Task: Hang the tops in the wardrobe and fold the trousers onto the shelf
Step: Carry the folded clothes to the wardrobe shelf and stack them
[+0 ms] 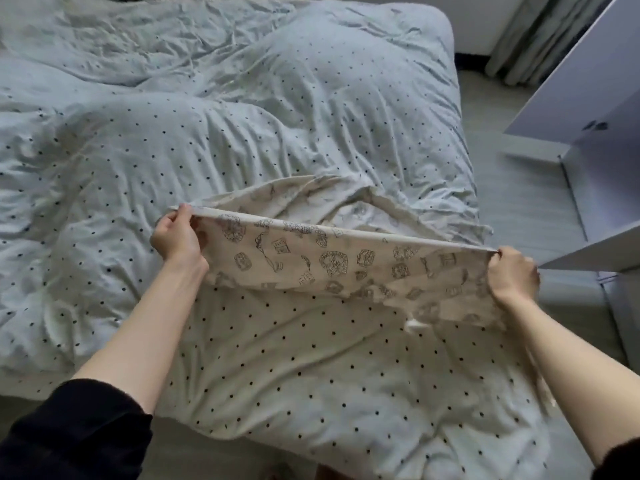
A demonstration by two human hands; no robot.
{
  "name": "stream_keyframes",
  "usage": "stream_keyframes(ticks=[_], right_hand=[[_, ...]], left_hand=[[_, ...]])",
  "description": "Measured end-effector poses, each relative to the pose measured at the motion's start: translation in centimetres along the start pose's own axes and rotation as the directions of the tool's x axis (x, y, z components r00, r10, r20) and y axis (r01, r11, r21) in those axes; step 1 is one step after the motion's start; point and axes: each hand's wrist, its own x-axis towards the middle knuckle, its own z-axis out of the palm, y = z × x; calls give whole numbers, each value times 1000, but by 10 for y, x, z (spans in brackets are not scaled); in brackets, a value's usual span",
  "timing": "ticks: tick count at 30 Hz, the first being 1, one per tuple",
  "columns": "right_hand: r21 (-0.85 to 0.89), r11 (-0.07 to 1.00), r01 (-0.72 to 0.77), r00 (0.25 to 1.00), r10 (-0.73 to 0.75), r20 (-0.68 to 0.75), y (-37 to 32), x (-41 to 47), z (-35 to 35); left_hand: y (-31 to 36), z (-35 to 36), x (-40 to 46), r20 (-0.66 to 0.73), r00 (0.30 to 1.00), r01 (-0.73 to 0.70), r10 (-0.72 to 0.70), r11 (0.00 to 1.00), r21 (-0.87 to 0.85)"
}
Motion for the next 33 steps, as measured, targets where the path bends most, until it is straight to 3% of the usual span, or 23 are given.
stream_keyframes(ticks=[4, 7, 10, 13, 15, 17, 21, 24, 28, 33], right_hand=[[-31, 994, 106, 994, -107, -10, -44, 88, 14], [58, 977, 207, 978, -208, 14, -78, 143, 41], [108, 946, 306, 942, -318, 108, -97, 159, 82], [67, 951, 303, 929, -310, 201, -93, 145, 120], [32, 963, 268, 936, -268, 229, -80, 133, 132], [19, 981, 191, 957, -191, 219, -61, 121, 135], [-58, 998, -18, 984, 28, 178, -13, 106, 127], [-186, 971, -153, 937, 202, 283, 15, 106, 128], [-297, 942, -158, 931, 243, 274, 34, 125, 133], [-447, 890, -95, 971, 181, 154, 48, 168, 110]], left_hand=[[-3, 63, 46, -53, 991, -108, 119, 979, 172], [-25, 91, 74, 85, 970, -243, 229, 862, 446], [-60, 87, 87, 327, 931, -354, 164, 629, 692], [-86, 71, 91, 451, 888, -460, 89, 202, 865], [-97, 69, 85, 490, 858, -505, 152, 83, 859], [-108, 79, 66, 547, 814, -568, 195, 77, 819], [-138, 122, 9, 719, 688, -723, 98, 17, 690], [-163, 150, -24, 774, 633, -771, 10, -80, 632], [-185, 167, -32, 748, 660, -738, -61, -236, 632], [-188, 168, -30, 722, 689, -700, -67, -319, 638]])
